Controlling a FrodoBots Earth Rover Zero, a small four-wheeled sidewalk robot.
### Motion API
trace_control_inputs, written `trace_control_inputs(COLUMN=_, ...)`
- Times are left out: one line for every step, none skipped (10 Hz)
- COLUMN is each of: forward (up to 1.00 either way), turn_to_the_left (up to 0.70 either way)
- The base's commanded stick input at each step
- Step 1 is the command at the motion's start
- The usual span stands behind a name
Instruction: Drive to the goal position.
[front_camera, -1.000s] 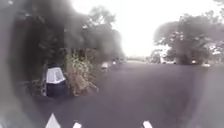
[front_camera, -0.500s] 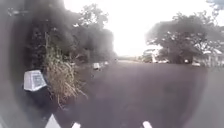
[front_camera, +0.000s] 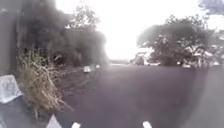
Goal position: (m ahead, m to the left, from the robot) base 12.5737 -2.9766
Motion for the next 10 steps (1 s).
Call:
trace_control_inputs(forward=0.70, turn_to_the_left=0.00)
trace_control_inputs(forward=0.70, turn_to_the_left=0.00)
trace_control_inputs(forward=0.70, turn_to_the_left=0.00)
trace_control_inputs(forward=0.70, turn_to_the_left=0.00)
trace_control_inputs(forward=0.70, turn_to_the_left=0.00)
trace_control_inputs(forward=0.70, turn_to_the_left=0.00)
trace_control_inputs(forward=0.70, turn_to_the_left=0.00)
trace_control_inputs(forward=0.70, turn_to_the_left=0.00)
trace_control_inputs(forward=0.70, turn_to_the_left=0.00)
trace_control_inputs(forward=0.70, turn_to_the_left=0.00)
